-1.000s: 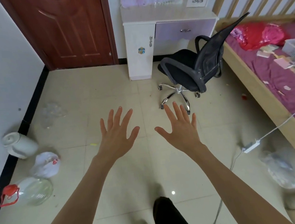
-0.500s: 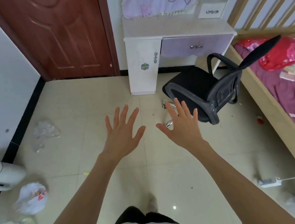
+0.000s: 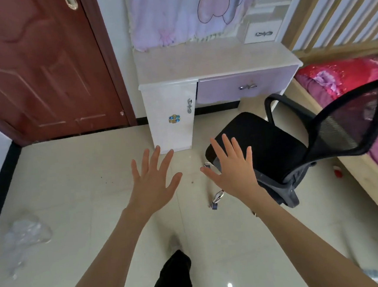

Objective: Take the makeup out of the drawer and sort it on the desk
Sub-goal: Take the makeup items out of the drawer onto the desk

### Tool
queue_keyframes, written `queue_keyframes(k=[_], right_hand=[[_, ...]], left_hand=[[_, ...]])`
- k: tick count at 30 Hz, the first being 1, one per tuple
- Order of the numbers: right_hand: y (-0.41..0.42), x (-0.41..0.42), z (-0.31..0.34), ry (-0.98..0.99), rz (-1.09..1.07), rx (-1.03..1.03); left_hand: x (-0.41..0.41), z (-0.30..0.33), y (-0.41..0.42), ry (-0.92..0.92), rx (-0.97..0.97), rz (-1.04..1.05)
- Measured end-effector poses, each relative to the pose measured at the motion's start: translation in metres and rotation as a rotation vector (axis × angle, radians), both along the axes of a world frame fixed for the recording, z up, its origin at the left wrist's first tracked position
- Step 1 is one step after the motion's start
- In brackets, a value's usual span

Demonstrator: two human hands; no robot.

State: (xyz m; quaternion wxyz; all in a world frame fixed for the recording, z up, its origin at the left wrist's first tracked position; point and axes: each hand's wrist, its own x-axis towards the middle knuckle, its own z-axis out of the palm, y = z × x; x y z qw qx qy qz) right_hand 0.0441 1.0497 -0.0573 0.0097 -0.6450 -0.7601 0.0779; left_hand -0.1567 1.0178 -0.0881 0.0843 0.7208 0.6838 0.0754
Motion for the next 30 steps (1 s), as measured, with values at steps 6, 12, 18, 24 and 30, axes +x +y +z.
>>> queue_keyframes(k=[6,12,18,24,30], right_hand=[[0.107,-0.024,0.004,0.065,-0.098,0.008],[0.189,-0.018,-0.007,0.072,-0.184,-0.023],[0.280,0.013,-0.031,0.072,-0.263,-0.074],[0.383,0.060,-0.056,0.093,-0.364,-0.103],[0.459,0.105,-0.087,0.152,-0.475,-0.176]], left_hand=[[-0.030,0.011,0.130,-0.036,0.003,-0.080],[-0.020,-0.004,0.229,0.006,-0.042,-0.205],[0.009,-0.029,0.333,-0.016,-0.065,-0.312],[0.063,-0.042,0.461,0.031,-0.147,-0.418],[0.115,-0.072,0.562,0.059,-0.164,-0.540]])
